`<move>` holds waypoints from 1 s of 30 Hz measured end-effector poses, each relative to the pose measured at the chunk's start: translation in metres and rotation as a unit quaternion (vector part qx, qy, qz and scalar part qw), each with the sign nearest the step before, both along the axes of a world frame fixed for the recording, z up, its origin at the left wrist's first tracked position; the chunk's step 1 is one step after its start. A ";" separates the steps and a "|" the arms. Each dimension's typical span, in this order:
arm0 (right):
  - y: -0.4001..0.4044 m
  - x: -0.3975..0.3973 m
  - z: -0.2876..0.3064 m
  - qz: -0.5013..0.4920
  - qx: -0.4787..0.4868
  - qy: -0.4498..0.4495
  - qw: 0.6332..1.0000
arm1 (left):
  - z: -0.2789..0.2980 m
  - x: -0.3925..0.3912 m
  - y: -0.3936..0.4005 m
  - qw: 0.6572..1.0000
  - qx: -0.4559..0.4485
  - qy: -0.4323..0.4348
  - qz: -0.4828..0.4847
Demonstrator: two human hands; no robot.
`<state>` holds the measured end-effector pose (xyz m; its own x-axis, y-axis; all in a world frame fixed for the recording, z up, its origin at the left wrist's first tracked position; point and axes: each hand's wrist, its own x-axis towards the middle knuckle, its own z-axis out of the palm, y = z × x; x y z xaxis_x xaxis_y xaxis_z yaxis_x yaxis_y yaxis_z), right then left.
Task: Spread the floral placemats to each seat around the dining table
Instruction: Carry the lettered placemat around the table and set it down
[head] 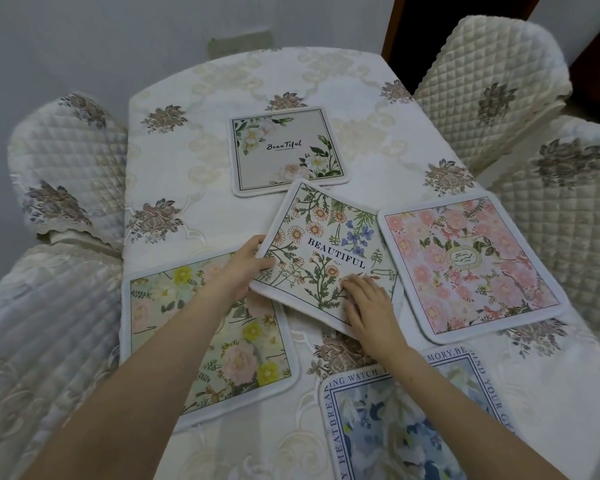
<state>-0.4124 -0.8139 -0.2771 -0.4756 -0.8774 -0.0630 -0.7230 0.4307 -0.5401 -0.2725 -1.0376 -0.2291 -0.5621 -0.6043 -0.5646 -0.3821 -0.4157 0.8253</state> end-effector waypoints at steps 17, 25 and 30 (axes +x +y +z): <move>-0.045 0.015 0.014 -0.179 0.091 -0.050 0.978 | -0.012 0.096 0.010 0.960 -0.229 -0.160 0.025; -0.034 0.006 0.016 -0.220 -0.009 -0.135 0.966 | -0.012 0.087 0.002 0.936 -0.292 -0.194 -0.031; -0.024 0.000 0.011 -0.210 -0.012 -0.209 0.955 | -0.012 0.089 0.002 0.950 -0.266 -0.161 -0.022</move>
